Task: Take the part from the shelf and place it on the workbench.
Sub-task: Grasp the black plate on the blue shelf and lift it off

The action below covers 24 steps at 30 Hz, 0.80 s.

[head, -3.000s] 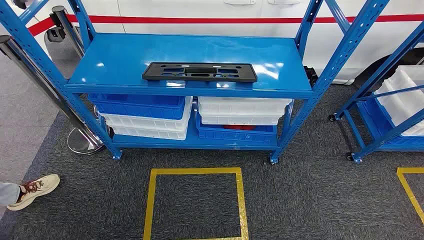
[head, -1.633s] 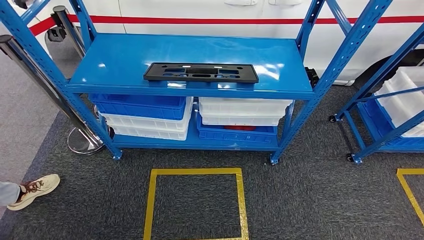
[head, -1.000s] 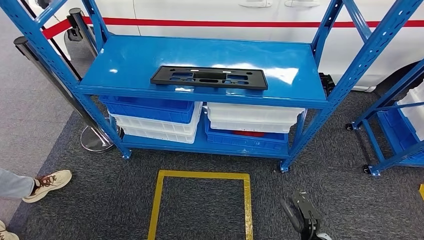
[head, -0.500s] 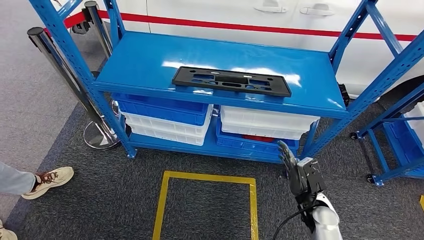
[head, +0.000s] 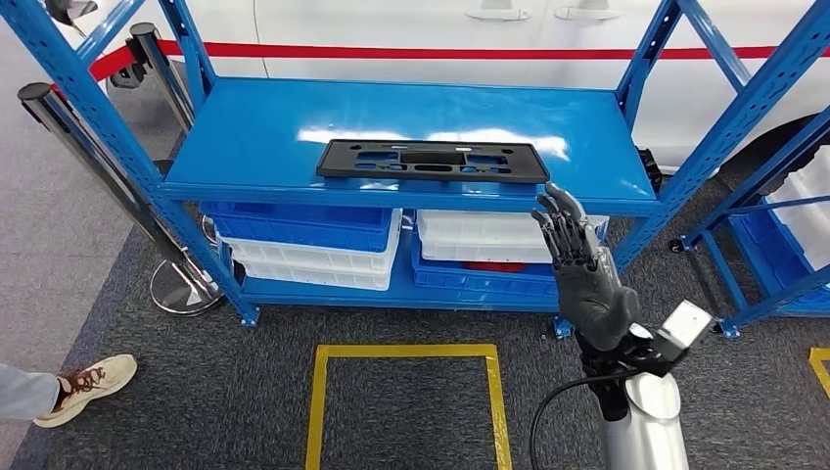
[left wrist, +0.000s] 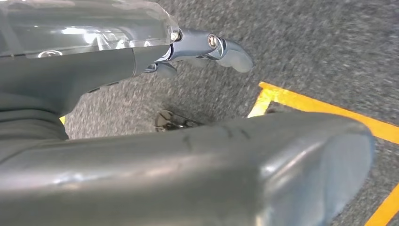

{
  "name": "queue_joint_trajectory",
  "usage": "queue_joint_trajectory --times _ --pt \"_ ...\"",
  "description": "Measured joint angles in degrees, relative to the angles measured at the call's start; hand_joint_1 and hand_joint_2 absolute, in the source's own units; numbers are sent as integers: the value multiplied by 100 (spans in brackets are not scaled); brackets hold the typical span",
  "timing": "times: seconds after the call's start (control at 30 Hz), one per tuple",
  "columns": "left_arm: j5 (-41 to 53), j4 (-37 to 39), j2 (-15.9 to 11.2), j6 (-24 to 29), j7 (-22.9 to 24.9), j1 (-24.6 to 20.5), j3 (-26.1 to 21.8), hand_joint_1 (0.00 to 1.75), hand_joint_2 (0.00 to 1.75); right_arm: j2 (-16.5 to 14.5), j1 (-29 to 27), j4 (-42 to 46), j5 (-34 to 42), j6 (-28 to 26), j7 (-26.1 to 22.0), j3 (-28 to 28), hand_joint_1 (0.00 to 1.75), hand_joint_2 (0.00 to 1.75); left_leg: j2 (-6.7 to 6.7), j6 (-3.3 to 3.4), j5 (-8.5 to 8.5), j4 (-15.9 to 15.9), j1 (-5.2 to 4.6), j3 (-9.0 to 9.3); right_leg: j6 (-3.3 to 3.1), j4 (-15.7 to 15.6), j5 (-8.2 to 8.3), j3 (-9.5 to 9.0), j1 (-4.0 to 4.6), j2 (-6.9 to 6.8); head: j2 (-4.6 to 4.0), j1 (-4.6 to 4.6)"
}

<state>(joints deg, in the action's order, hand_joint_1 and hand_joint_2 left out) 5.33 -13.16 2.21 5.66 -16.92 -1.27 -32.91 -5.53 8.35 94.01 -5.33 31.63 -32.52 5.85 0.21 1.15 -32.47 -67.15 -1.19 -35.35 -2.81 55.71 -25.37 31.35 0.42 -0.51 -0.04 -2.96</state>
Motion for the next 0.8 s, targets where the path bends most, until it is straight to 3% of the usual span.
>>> queue_joint_trajectory --times 0.07,0.1,0.13,0.2,0.23,0.3,0.33,0.4,0.43,0.5,0.57,0.6,0.63,0.67,0.73,0.77,0.8 --pt "15 0 -2 -1 -3 0 -43 0 0 -25 -6 287 245 147 -103 -126 0 0 -10 -137 -198 -591 124 -287 84 8 -6 1 -80 87 0 -1" --pt "27 0 -4 -2 -4 1 -66 0 0 -33 -9 421 362 216 -153 -182 0 0 -9 -210 -131 -610 187 -306 138 24 -17 -1 -130 128 0 -1" --pt "43 0 -7 -5 -6 2 -91 0 0 -40 -11 569 492 290 -208 -247 0 0 -7 -290 39 -421 255 -224 202 55 -39 -2 -187 165 0 -1" --pt "73 7 0 -18 -10 -4 -134 0 0 -51 -10 864 741 426 -316 -388 0 0 -29 -456 396 284 361 97 356 178 -121 17 -277 221 0 -12" --pt "85 14 7 -28 -14 -15 -156 0 0 -56 -9 1017 859 494 -367 -464 0 0 -57 -464 468 530 381 211 429 255 -166 44 -293 245 0 -26" --pt "116 30 20 -49 -21 -33 -204 0 0 -63 -10 1318 1100 637 -474 -594 0 0 -111 -355 420 640 360 250 530 336 -207 90 -289 273 0 -44" --pt "134 32 16 -60 -26 -40 -230 0 0 -67 -13 1448 1221 709 -527 -644 0 0 -115 -257 421 628 355 238 551 337 -204 96 -294 277 0 -42" --pt "169 33 15 -80 -33 -36 -273 0 0 -71 -19 1659 1461 860 -632 -709 0 0 -105 -157 432 625 340 229 573 382 -245 108 -310 228 0 -33" --pt "182 33 15 -90 -38 -32 -291 0 0 -71 -19 1739 1562 931 -674 -729 0 0 -98 -124 438 629 332 228 574 532 -341 174 -307 177 0 -31" --pt "194 33 16 -101 -49 -20 -327 0 0 -74 -22 1857 1700 1043 -723 -763 0 0 -80 -83 441 634 296 220 560 1195 -682 496 -274 81 0 -28" --pt "195 33 18 -102 -57 -15 -361 0 0 -76 -41 1903 1737 1078 -728 -801 0 0 -62 -47 434 634 231 217 508 1916 -931 877 -211 61 0 -28" --pt "195 33 19 -102 -60 -15 -375 0 0 -77 -51 1910 1740 1080 -728 -819 0 0 -57 -27 428 634 187 225 448 2037 -902 959 -166 61 0 -28" --pt "196 33 19 -101 -62 -17 -386 0 0 -77 -58 1915 1741 1079 -728 -836 0 0 -56 -3 420 635 138 240 358 1924 -761 927 -110 62 0 -28" --pt "198 33 20 -99 -66 -19 -395 0 0 -77 -59 1919 1744 1076 -728 -849 0 0 -56 20 411 639 85 262 235 1616 -547 798 -36 64 0 -27" --pt "202 41 53 -99 -74 -20 -412 0 0 -78 -48 1938 1750 1066 -728 -870 0 0 -56 60 397 657 22 296 -85 893 -224 479 117 55 0 -61" --pt "204 47 74 -102 -79 -22 -420 0 0 -80 -37 1950 1753 1058 -728 -882 0 0 -53 68 396 668 16 297 -201 651 -159 378 177 51 0 -87" --pt "205 52 92 -104 -81 -24 -427 0 0 -81 -27 1960 1753 1052 -728 -896 0 0 -46 66 401 683 30 292 -278 529 -155 334 216 48 0 -113"
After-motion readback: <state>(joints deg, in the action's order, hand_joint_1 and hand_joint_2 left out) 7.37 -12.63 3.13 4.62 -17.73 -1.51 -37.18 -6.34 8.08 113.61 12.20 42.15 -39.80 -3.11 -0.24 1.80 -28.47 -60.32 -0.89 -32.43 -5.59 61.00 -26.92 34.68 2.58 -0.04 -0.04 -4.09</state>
